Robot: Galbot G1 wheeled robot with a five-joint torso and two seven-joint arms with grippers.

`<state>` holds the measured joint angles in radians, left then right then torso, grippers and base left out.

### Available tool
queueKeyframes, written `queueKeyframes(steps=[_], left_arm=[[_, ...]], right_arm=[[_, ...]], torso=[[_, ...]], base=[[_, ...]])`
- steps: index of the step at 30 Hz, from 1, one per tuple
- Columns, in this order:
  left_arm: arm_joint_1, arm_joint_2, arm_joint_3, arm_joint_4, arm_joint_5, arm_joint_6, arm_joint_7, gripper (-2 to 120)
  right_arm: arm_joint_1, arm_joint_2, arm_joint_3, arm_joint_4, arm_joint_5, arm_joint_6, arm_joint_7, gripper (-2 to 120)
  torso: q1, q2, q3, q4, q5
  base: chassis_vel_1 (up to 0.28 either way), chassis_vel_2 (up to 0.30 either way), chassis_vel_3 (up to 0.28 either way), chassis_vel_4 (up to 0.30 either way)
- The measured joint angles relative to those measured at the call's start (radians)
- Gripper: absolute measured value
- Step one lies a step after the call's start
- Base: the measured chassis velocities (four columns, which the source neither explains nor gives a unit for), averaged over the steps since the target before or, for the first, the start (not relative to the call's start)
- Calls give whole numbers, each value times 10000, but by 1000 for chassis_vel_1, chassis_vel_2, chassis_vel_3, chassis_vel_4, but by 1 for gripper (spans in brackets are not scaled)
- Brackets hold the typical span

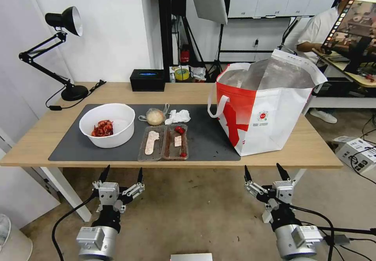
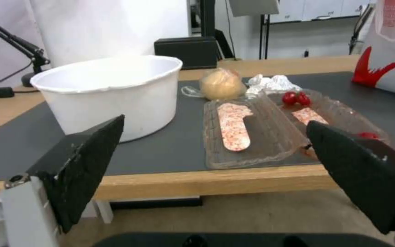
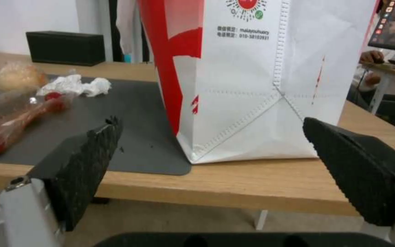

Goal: Pick up the trash from the table and place it into the takeout bag.

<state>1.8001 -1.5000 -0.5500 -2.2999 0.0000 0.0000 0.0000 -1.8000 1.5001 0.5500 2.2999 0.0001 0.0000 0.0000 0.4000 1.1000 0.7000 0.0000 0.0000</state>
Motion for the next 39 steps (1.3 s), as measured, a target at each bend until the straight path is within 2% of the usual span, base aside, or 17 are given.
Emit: queueKeyframes(steps=[29,33,36,37,39], left_arm=[[-11,10,0,0,-37,23,-14,100],[-194,217,55,-99,-631,487,-472,100],[-502,552,147,-269,-1578,1247,-1212,100],[-502,552,147,-269,-1578,1247,-1212,100],[-731,810,222,-402,-2317,1838,-1789,100]], right_arm=[[15,-33,2,0,32,-23,0,100],[306,-635,119,1,683,-624,108,100],[752,-1533,302,0,1656,-1534,290,100],[752,-1533,302,0,1656,-1534,290,100],[1092,-2216,439,1,2401,-2234,434,100]], torso=[[0,0,0,0,0],[-1,0,0,0,0],[0,0,0,0,1],[0,0,0,0,1],[0,0,1,0,1]], base=[[0,0,0,0],[0,0,0,0],[0,0,0,0],[0,0,0,0],[0,0,0,0]])
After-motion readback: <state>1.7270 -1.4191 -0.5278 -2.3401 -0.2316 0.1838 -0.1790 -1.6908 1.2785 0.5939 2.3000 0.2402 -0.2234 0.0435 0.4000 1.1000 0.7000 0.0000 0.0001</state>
